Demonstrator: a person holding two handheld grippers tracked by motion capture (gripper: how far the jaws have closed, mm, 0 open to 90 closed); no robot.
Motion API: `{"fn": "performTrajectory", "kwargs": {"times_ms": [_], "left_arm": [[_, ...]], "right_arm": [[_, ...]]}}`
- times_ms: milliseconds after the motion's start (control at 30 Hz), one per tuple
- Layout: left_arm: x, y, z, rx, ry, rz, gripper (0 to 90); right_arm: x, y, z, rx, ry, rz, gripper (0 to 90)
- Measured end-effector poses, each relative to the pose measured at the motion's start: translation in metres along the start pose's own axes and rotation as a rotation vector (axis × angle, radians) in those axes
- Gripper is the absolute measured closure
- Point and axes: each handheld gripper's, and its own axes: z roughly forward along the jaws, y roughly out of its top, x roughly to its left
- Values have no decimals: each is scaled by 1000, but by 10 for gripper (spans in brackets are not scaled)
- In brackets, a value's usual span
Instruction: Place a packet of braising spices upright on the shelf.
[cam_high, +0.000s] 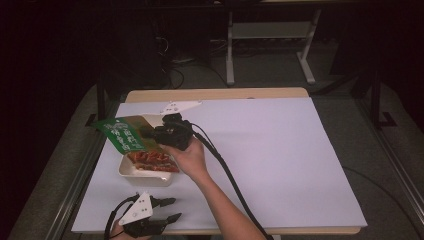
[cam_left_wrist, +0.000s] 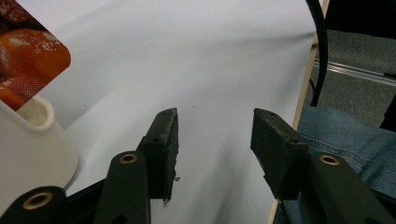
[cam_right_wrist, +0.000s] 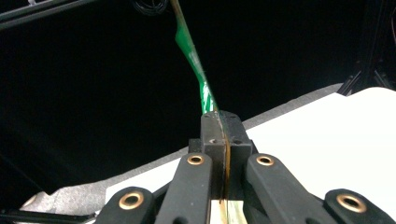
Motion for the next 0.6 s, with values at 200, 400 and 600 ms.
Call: {"fn": "performTrajectory", "kwargs": {"times_ms": [200, 400, 600], "left_arm": [[1, 0, 1, 12, 0, 6, 502], [1, 0, 2, 14, 2, 5, 502], [-1, 0, 4, 7, -5, -10, 501]], "right_arm": [[-3, -6, 1, -1, -31, 5, 895], [-9, -6, 0, 41, -98, -15, 887], [-20, -7, -3, 92, -118, -5, 879]]}}
